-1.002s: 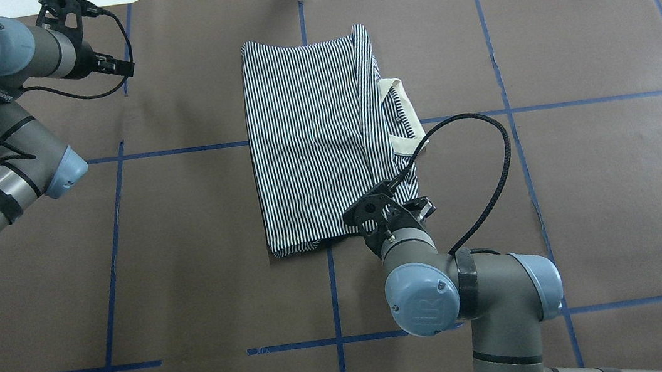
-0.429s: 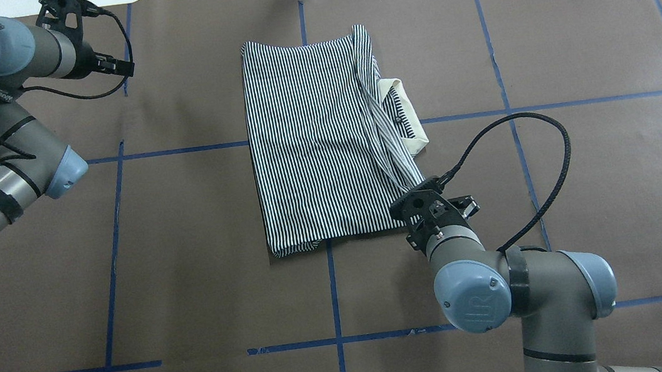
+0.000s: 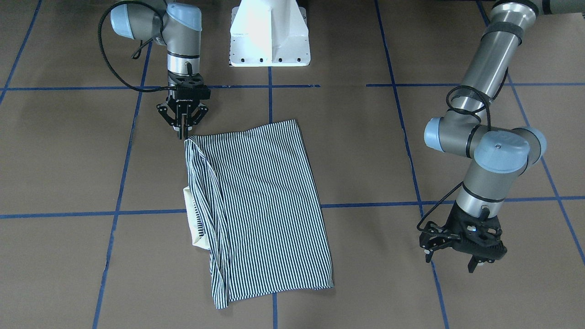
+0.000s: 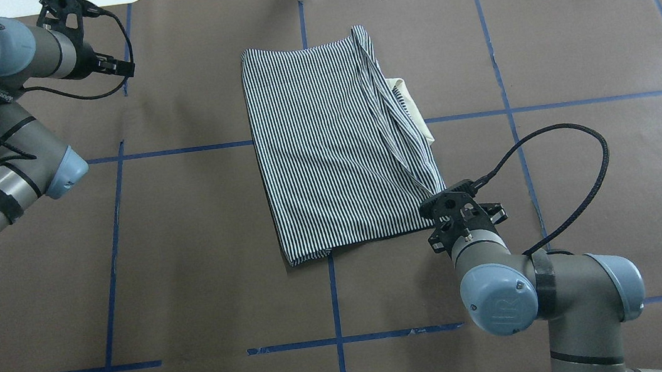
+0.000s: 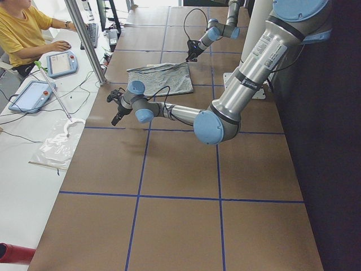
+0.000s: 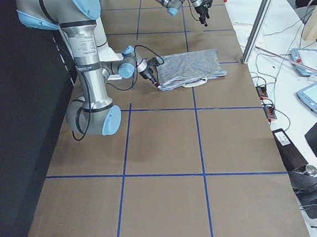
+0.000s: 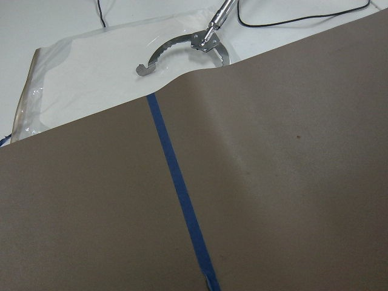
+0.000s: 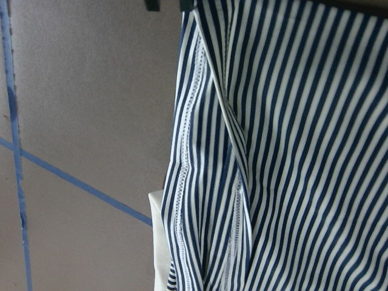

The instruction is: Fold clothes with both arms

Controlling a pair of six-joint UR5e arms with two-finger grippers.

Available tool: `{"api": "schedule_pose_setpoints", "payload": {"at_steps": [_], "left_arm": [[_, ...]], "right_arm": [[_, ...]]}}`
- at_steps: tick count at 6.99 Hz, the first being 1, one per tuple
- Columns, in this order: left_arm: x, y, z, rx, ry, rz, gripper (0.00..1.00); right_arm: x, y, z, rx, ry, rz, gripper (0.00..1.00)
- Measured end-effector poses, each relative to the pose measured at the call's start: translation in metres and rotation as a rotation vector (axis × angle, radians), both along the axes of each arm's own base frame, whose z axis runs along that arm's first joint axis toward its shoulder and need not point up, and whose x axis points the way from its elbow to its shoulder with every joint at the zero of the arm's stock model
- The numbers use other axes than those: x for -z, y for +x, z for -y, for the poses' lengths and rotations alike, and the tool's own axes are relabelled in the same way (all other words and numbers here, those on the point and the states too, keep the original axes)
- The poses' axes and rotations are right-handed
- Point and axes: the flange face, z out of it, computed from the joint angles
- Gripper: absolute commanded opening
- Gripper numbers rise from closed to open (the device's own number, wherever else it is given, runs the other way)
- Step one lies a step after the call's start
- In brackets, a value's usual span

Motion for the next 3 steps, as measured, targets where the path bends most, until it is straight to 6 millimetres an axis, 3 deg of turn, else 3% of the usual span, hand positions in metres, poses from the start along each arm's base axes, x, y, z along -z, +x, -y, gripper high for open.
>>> {"api": "schedule_pose_setpoints", "payload": {"at_steps": [1,3], "left_arm": [[0.000,0.000,0.000,0.000,0.000,0.000,1.00],[0.002,0.000,0.000,0.000,0.003,-0.003,1.00]], "right_arm": [[0.014,0.009,0.005,0.013,-0.021,0.036,1.00],[0.049,0.038,0.043,0.057,-0.078,0.113,1.00]]}}
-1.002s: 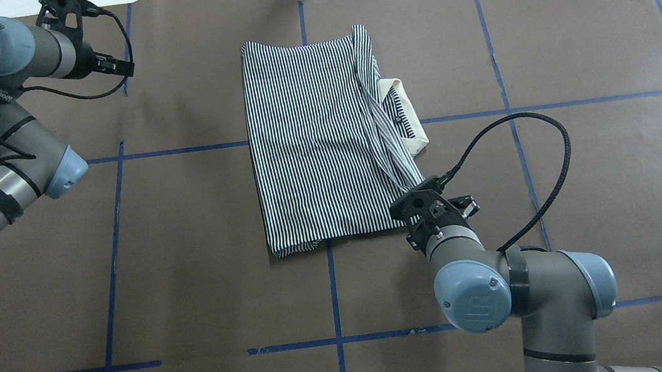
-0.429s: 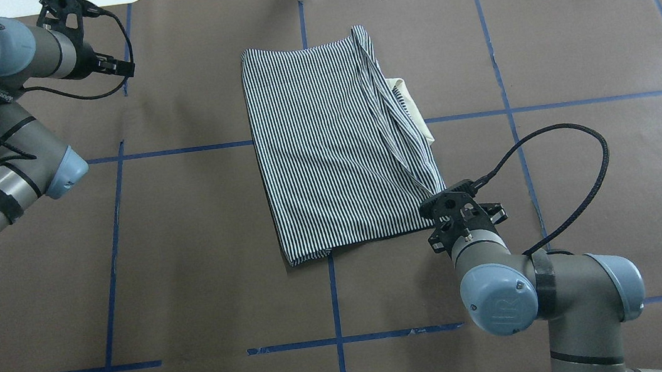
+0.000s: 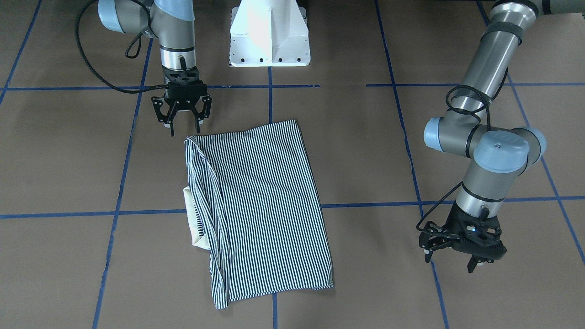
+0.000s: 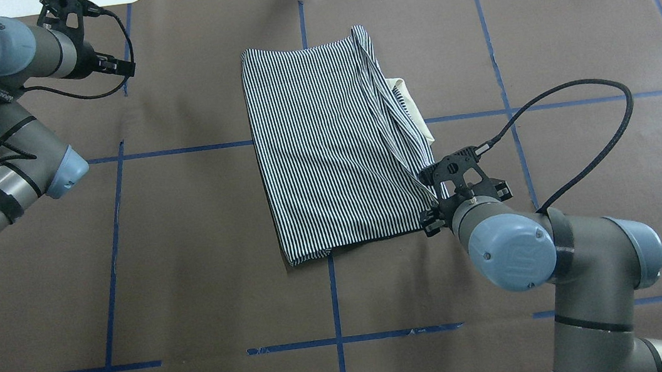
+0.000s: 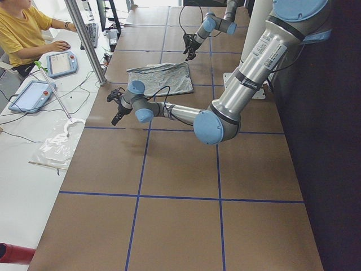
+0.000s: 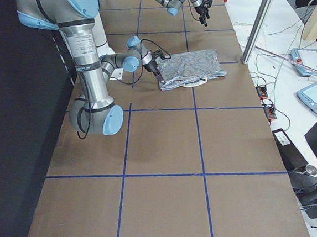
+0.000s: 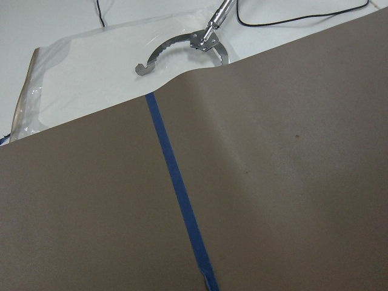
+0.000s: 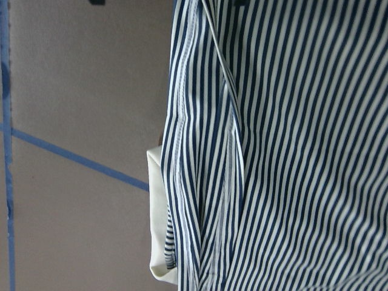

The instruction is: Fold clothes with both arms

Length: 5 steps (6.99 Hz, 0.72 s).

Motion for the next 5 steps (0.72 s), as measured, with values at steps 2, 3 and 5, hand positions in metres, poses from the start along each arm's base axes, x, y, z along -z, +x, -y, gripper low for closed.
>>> {"api": "schedule_pose_setpoints", "payload": {"at_steps": [2,3,5], "left_arm": [[0.002,0.000,-0.001,0.001,0.011,-0.011,1.00],[0.003,0.001,-0.001,-0.002,0.010,-0.018,1.00],[0.003,0.003,-0.005,-0.013,0.017,-0.038,1.00]], "right_arm": [[0.034,-0.001,0.036,0.016,-0.016,0.047,1.00],[0.041,-0.008,0.046,0.019,-0.027,0.058,0.95],[0.043,-0.017,0.051,0.042,-0.064,0.077,0.57]]}}
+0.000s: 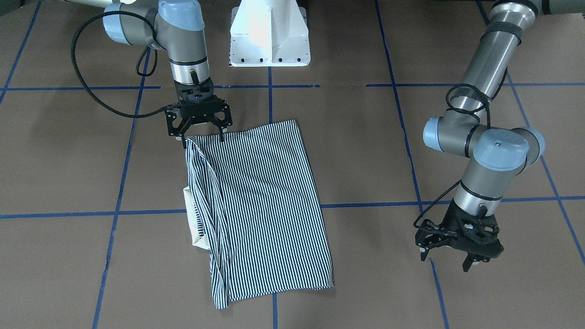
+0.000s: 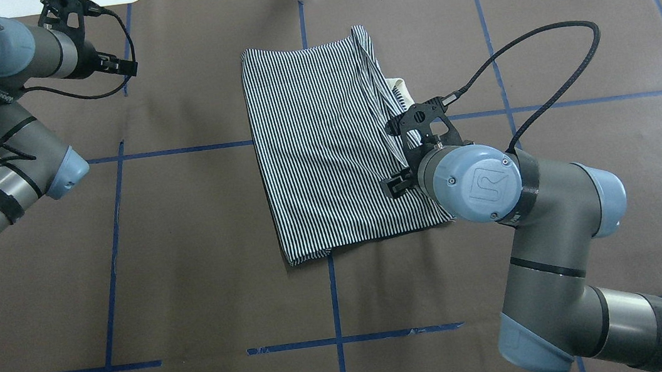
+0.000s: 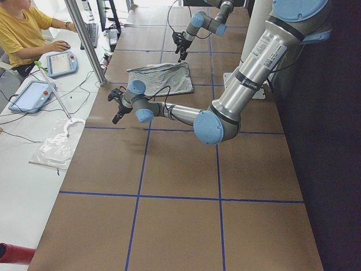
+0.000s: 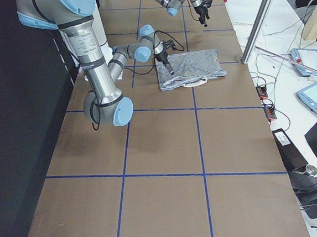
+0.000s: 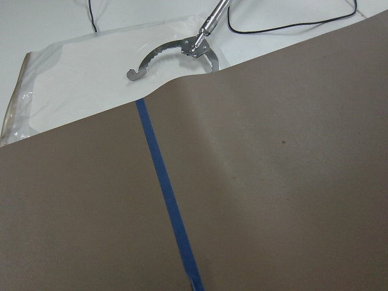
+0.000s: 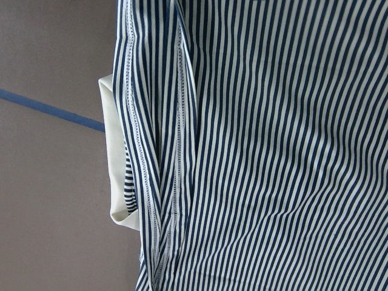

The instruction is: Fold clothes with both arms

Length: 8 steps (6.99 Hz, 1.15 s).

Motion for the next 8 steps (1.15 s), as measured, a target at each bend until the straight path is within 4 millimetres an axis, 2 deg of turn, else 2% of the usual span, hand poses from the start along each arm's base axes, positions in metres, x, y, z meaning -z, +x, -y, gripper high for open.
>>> {"api": "schedule_pose_setpoints", "payload": {"at_steps": [1,4,6,7,8], "left_arm": [[-0.004,0.000,-0.005,-0.004,0.022,-0.018,1.00],[-0.006,0.008,-0.019,-0.022,0.066,-0.052,1.00],[-0.002,0.012,-0.022,-0.029,0.074,-0.060,1.00],[-0.001,0.012,-0.023,-0.029,0.077,-0.062,1.00],[0.001,0.012,-0.023,-0.029,0.079,-0.065,1.00]], "right_arm": [[-0.002,-0.004,0.000,0.020,-0.020,0.004,0.49],[-0.030,-0.016,0.000,0.082,-0.068,-0.047,0.44],[-0.049,-0.017,-0.002,0.134,-0.059,-0.090,0.32],[-0.049,-0.019,-0.004,0.153,-0.062,-0.089,0.25],[-0.049,-0.019,-0.005,0.166,-0.063,-0.087,0.25]]}}
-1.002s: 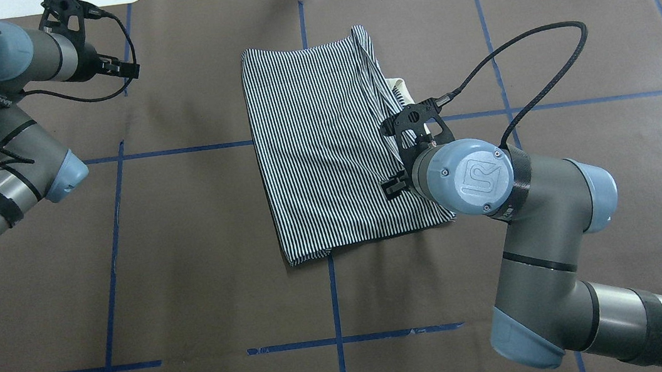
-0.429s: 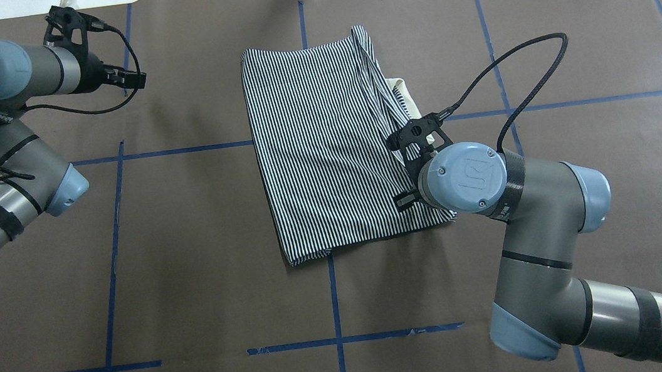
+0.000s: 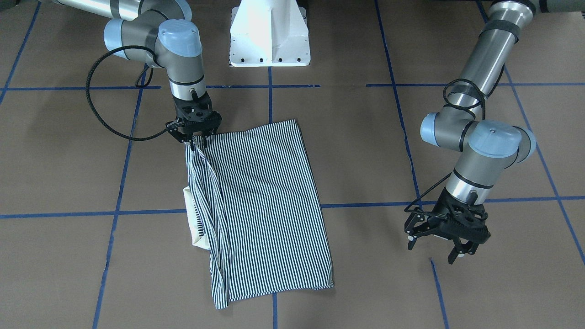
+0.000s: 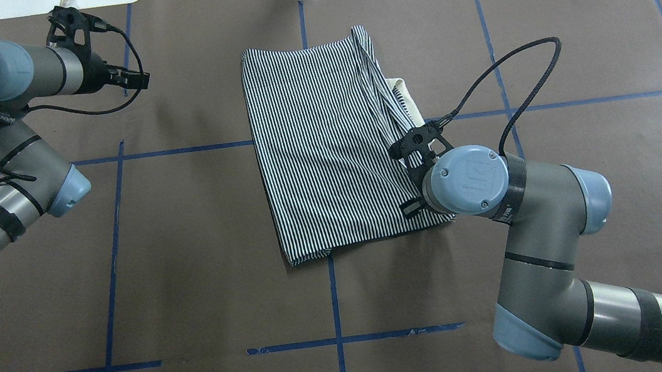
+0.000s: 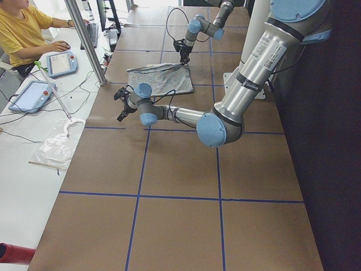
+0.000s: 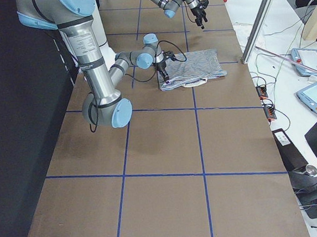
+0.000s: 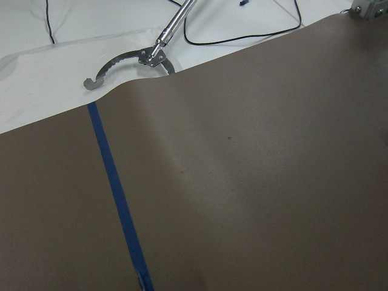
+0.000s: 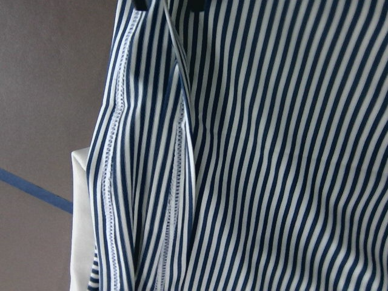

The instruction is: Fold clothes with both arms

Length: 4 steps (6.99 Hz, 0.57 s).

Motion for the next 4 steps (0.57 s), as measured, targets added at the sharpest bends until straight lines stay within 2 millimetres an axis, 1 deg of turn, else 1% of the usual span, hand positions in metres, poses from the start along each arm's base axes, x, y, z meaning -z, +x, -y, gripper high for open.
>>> {"api": "schedule_pose_setpoints", "payload": {"at_steps": [1,3,4], "left_arm": [[0.001,0.000,0.000,0.000,0.001,-0.001,1.00],[0.001,-0.001,0.000,0.001,0.002,-0.001,1.00],[0.001,-0.001,0.000,0.002,0.002,-0.001,1.00]], "right_arm": [[0.000,0.001,0.002,0.002,0.000,0.002,0.26],[0.002,0.007,0.012,0.007,0.017,-0.004,0.27],[0.004,0.004,0.020,0.008,0.024,-0.010,0.27]]}}
